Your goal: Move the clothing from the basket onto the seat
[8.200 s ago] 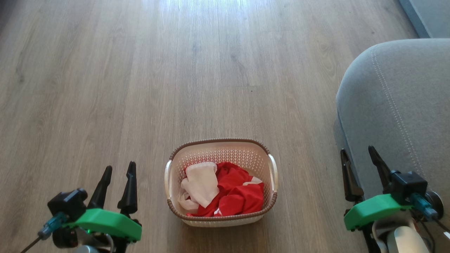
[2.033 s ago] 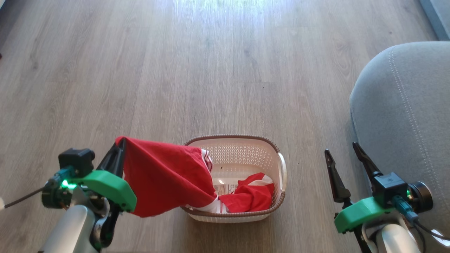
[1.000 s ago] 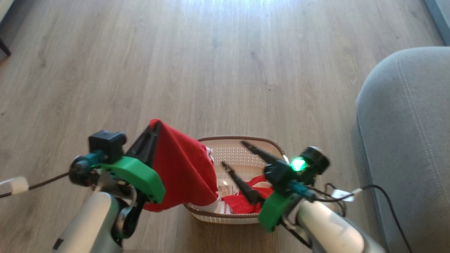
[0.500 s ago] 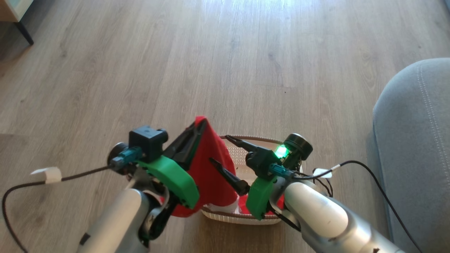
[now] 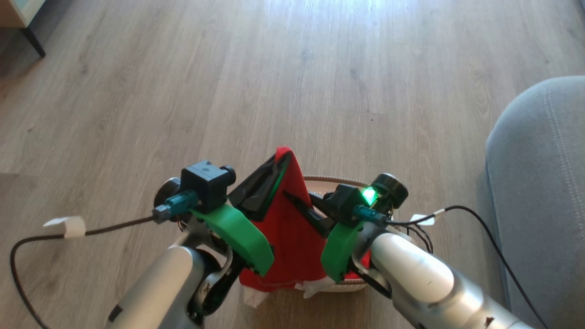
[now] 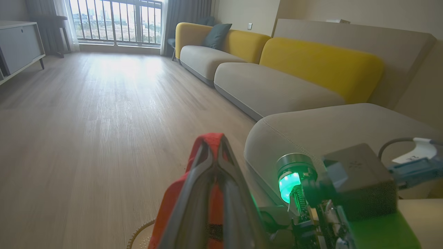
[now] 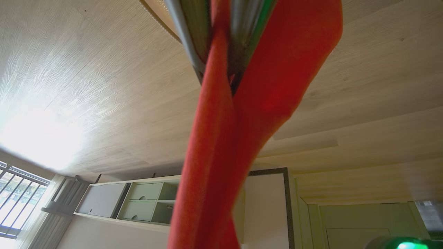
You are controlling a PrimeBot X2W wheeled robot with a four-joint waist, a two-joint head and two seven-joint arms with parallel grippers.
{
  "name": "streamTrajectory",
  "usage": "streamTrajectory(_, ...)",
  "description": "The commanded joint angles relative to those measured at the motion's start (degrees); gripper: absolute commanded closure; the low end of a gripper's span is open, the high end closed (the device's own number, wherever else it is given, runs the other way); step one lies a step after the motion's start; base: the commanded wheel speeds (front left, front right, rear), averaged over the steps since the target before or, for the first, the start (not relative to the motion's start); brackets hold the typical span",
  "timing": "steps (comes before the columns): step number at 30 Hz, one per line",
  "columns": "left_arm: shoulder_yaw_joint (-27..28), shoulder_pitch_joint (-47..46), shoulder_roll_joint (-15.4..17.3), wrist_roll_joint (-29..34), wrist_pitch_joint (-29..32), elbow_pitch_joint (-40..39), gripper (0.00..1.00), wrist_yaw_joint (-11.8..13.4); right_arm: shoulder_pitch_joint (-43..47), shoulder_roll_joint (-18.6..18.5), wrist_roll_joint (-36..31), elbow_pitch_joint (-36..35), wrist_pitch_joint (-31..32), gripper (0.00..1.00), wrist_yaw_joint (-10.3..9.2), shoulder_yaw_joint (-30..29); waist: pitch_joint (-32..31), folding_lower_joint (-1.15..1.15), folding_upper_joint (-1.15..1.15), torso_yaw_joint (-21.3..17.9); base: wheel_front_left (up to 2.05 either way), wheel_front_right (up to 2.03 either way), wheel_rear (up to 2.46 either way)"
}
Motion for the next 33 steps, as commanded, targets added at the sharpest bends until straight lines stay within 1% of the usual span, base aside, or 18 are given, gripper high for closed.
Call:
streamTrajectory(1, 2.78, -3.10, 0.71, -0.23, -0.53, -2.15, 0.78, 0.37, -2.16, 1.18, 0.31, -1.78, -0.37, 1.00, -0.02, -0.73, 0.16, 0.00, 0.00, -0.25, 0.00, 0.00, 0.00)
streamTrajectory(3, 3.13, -2.77, 0.99, -0.25, -1.29, -1.86, 0.45, 0.40, -2.28, 1.19, 0.09, -2.19, -0.37, 1.00, -0.02, -1.75, 0.33, 0.00, 0.00, -0.69, 0.00, 0.00, 0.00)
streamTrajectory(4, 3.31, -2.53, 1.07, -0.33, -1.70, -1.58, 0.00, 0.42, -2.34, 1.19, -0.09, -2.45, -0.37, 1.00, -0.02, -2.35, 0.44, 0.00, 0.00, -0.98, 0.00, 0.00, 0.00)
streamTrajectory(10, 4.05, -1.36, 1.56, 0.13, -6.08, 1.50, 0.00, -0.12, -2.11, 0.62, -1.81, -4.80, -0.37, 1.00, -0.02, -6.77, 1.11, 0.00, 0.00, -4.36, 0.00, 0.00, 0.00)
streamTrajectory(15, 3.60, 0.31, 1.58, 0.42, -9.66, 5.21, 0.00, -1.11, -0.90, -1.58, -2.93, -8.60, -0.37, 1.00, -0.02, -10.60, 1.60, 0.00, 0.00, -9.20, 0.00, 0.00, 0.00)
streamTrajectory(18, 3.21, 0.82, 1.22, 0.64, -11.19, 6.65, 0.00, -1.37, 0.05, -3.20, -3.67, -11.28, -0.37, 1.00, -0.02, -12.45, 2.36, 0.00, 0.00, -12.77, 0.00, 0.00, 0.00)
streamTrajectory(22, 2.37, 0.77, 0.31, 0.85, -12.35, 7.76, 0.00, -1.91, 1.41, -5.13, -4.57, -14.69, -0.37, 1.00, -0.02, -15.08, 3.30, 0.00, 0.00, -17.57, 0.00, 0.00, 0.00)
streamTrajectory(23, 2.37, 0.77, 0.31, 0.85, -12.35, 7.76, 0.00, -1.91, 1.41, -5.13, -4.57, -14.69, -0.37, 1.00, -0.02, -15.08, 3.30, 0.00, 0.00, -17.57, 0.00, 0.00, 0.00)
streamTrajectory(28, 1.30, 0.62, -0.80, 1.06, -13.00, 8.03, 0.00, -2.22, 3.34, -6.67, -5.11, -18.49, -0.37, 1.00, -0.02, -18.16, 4.72, 0.00, 0.00, -23.37, 0.00, 0.00, 0.00)
streamTrajectory(29, 0.59, 0.79, -1.12, 1.16, -12.96, 8.13, 0.00, -2.40, 4.15, -7.29, -5.04, -19.55, -0.37, 1.00, -0.02, -19.48, 5.29, 0.00, 0.00, -25.20, 0.00, 0.00, 0.00)
streamTrajectory(33, -0.69, 0.95, -1.64, 1.49, -12.96, 8.20, 0.00, -2.70, 5.99, -8.68, -5.40, -21.13, -0.37, 1.00, -0.02, -22.32, 6.15, 0.00, 0.00, -27.36, 0.00, 0.00, 0.00)
